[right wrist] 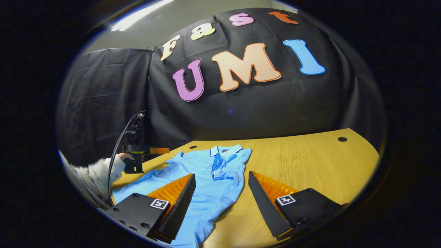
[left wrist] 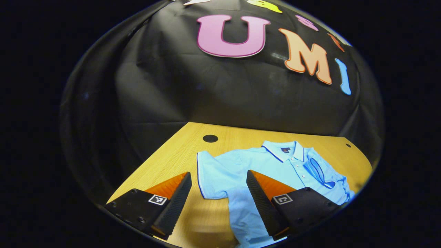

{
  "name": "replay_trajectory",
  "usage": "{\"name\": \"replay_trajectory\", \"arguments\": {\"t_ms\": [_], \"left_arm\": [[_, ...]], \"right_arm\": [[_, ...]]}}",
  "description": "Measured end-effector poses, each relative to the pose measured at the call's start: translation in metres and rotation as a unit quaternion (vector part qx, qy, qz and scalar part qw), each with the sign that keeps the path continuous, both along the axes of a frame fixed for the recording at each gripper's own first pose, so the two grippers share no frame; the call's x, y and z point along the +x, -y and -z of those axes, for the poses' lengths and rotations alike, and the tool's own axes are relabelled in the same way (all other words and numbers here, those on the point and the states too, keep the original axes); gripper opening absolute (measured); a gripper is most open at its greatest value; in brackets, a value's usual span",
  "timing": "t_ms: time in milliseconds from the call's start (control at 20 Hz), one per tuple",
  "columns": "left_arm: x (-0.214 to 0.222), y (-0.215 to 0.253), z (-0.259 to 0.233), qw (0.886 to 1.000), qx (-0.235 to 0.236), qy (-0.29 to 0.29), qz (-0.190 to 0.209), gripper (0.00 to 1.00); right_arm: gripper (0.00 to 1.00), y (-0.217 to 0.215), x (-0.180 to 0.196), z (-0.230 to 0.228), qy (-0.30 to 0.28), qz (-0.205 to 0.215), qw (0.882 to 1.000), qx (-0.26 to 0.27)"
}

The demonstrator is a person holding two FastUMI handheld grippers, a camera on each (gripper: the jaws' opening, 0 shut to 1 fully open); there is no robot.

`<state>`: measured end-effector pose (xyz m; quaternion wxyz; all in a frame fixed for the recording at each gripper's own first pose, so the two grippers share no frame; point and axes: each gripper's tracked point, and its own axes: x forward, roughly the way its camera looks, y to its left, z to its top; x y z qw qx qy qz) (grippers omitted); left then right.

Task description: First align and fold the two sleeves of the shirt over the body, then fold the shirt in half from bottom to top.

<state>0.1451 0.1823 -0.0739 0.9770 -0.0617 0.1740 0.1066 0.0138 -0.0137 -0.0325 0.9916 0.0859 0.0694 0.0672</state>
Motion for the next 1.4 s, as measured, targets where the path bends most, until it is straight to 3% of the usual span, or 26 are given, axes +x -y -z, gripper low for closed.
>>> {"name": "replay_trajectory", "arguments": {"t_ms": [450, 850, 900, 950, 1100, 1200, 1400], "left_arm": [[0.042, -0.022, 0.049, 0.997, 0.008, -0.081, 0.003, 0.94], [0.048, -0.024, 0.059, 0.995, 0.017, -0.099, 0.001, 0.91], [0.046, -0.024, 0.059, 0.995, 0.016, -0.099, 0.003, 0.91], [0.045, -0.023, 0.060, 0.995, 0.012, -0.101, 0.005, 0.91], [0.046, -0.023, 0.061, 0.995, 0.013, -0.100, 0.009, 0.91], [0.044, -0.025, 0.061, 0.994, 0.014, -0.104, 0.015, 0.89], [0.046, -0.021, 0.065, 0.993, 0.017, -0.109, 0.034, 0.77]], "right_arm": [[0.97, 0.018, -0.002, 0.008, -0.016, 0.019, 1.000, 0.001], [0.97, 0.019, -0.010, 0.012, -0.024, 0.016, 1.000, 0.002], [0.92, 0.019, -0.011, 0.011, -0.022, 0.014, 1.000, 0.002], [0.97, 0.021, -0.011, 0.012, -0.022, 0.016, 1.000, 0.001], [0.97, 0.026, -0.011, 0.015, -0.026, 0.021, 0.999, 0.008], [0.97, 0.025, -0.011, 0.013, -0.027, 0.020, 0.999, 0.017], [0.97, 0.026, -0.012, 0.015, -0.027, 0.021, 0.999, 0.018]]}}
